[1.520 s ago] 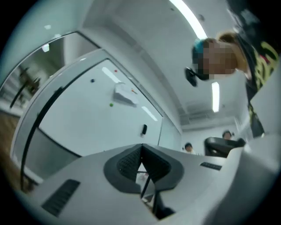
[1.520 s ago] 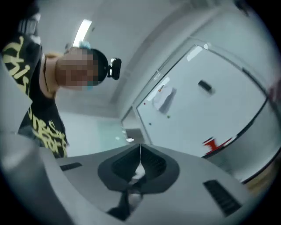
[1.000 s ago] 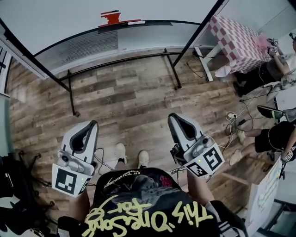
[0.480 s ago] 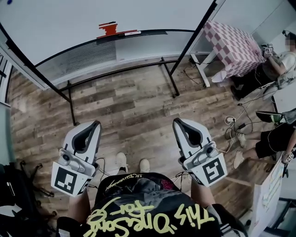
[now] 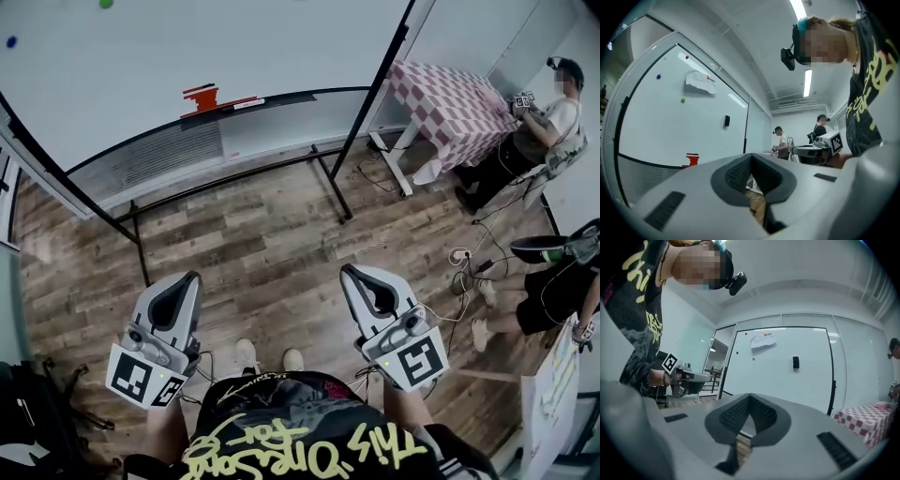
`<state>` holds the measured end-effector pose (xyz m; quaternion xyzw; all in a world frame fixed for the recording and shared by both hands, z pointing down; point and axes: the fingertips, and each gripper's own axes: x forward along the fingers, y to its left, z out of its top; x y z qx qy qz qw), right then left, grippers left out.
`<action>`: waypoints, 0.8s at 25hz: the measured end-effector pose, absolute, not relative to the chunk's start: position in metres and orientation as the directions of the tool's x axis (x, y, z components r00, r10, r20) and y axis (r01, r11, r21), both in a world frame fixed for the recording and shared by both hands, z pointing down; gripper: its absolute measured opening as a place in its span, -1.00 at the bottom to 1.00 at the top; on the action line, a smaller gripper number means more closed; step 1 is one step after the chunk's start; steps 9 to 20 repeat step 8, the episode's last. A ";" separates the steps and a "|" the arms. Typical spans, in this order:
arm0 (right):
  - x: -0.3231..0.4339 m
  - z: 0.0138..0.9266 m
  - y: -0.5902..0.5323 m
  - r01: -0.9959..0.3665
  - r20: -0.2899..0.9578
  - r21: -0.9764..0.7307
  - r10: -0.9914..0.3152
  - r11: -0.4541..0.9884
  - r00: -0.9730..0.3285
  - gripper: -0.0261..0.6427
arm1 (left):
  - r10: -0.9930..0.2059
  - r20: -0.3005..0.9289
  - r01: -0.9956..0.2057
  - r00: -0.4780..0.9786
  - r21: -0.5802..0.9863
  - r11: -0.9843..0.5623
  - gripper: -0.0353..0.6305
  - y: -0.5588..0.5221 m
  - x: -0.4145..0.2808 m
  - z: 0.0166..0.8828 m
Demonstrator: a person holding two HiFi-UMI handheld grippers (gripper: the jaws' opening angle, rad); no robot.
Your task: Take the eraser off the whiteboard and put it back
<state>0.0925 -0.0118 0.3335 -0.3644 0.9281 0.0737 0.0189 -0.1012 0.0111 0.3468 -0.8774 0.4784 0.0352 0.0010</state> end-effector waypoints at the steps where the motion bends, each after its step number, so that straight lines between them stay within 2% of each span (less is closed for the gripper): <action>1: 0.093 0.333 -0.012 -0.682 -0.089 0.123 -0.676 0.721 -0.731 -0.90 | -0.840 -0.064 -0.840 0.539 0.030 -0.542 -0.88 0.011 -0.101 0.346; 20: 0.095 0.330 -0.014 -0.685 -0.098 0.104 -0.678 0.721 -0.729 -0.90 | -0.838 -0.068 -0.839 0.541 0.027 -0.544 -0.88 0.015 -0.099 0.345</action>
